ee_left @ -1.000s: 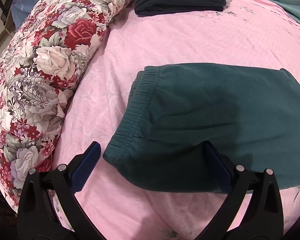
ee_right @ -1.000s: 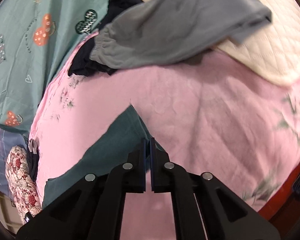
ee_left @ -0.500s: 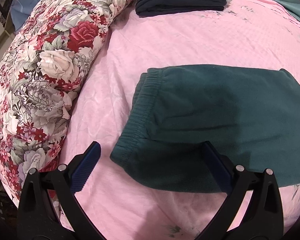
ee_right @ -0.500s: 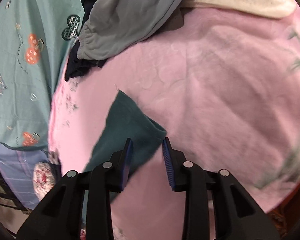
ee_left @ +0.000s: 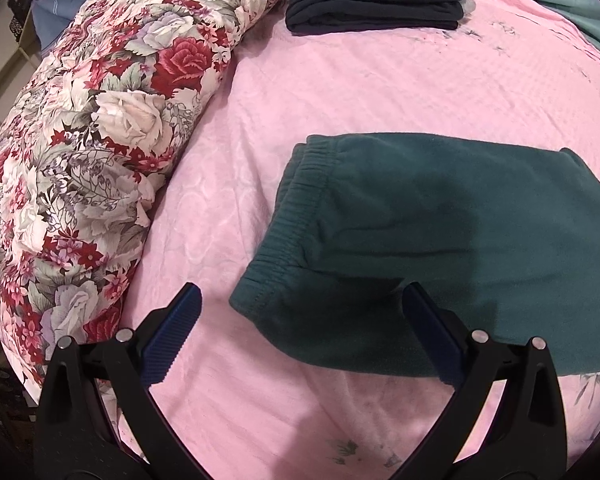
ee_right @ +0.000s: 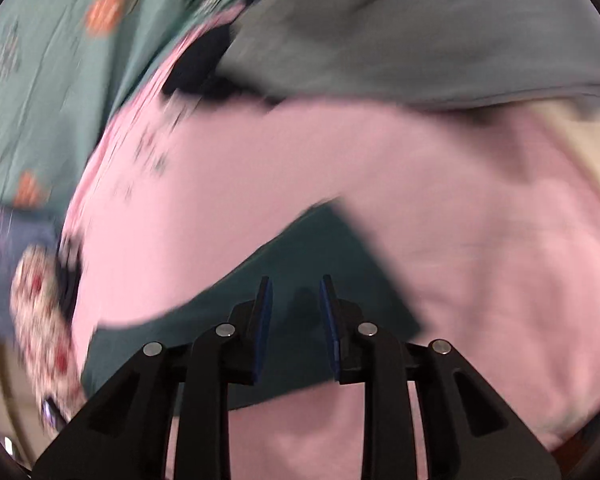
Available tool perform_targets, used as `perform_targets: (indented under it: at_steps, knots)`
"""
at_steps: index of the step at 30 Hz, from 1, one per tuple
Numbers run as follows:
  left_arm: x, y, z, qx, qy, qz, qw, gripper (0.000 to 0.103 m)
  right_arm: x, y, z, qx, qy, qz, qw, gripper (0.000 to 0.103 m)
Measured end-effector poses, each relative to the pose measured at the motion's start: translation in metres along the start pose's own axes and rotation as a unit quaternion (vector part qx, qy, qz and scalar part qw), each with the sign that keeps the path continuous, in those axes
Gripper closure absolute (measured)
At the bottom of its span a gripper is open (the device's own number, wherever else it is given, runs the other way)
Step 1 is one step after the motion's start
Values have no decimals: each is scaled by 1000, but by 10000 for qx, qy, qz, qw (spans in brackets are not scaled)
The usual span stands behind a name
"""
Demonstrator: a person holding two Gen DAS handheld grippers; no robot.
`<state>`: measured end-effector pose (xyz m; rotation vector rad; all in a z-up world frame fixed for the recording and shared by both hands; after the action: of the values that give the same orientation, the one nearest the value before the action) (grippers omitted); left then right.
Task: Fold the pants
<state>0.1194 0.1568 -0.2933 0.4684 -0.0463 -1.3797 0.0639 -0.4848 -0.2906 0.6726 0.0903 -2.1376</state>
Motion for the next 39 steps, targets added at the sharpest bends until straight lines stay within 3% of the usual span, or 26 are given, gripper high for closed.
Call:
perform_targets:
  at_steps: [2,4,6,9,14,19,22,25,28,30,31,32,34,39]
  knots:
    - [3,-1,2,15,24,-42,10000,2,5,8,-20,-72,-239,79,9997,81]
    - [4,-1,3,26,40,-67,10000,2,18,29,-14,403,-299,-109,9987,81]
    - [4,0,6,85,42,-36,9999,2,41,42,2,754,-460,-718,9935,77]
    - [6,1,12,180,20,17,9998,2,49,31,27,758,212,-1119,9906,72]
    - [16,4,19,277,-116,-17,9995,2,63,-24,52,637,377,-1393,9875,64]
    - [31,10,23,357,-222,-190,9989,2,66,-60,27,271,722,-1771,9812,64]
    - [42,13,29,405,-300,-270,9984,2,65,-57,22,514,1108,-1931,9736,64]
    - [44,15,32,448,-348,-273,9980,2,68,-47,14,708,1649,-2331,9558,67]
    - [44,14,36,445,-360,-276,9980,2,65,-31,9,812,1849,-2380,9500,67]
    - [41,14,39,479,-330,-249,9980,2,60,-23,5,809,1789,-2346,9521,69]
    - [38,13,40,507,-296,-228,9980,2,58,-21,3,784,1725,-2327,9539,75]
    - [35,13,41,521,-258,-211,9981,2,58,-20,2,737,1519,-2272,9591,89]
    - [27,12,42,537,-204,-143,9982,2,56,-21,5,758,1283,-2062,9671,97]
    - [4,12,42,540,-156,113,9984,2,19,-17,30,1093,482,-997,9878,98]
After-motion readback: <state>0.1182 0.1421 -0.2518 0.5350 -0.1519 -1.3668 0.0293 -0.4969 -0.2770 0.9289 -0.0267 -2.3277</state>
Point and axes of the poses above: each gripper's, at about its wrist camera, not at the fingertips, and z roughly against the way its jaws point, x to its right, y to its top, the point moved 9 cm from there along -z, roughly the way its jaws point, and after that the axes turned 4 degrees about -x, right-handed, at the moved point
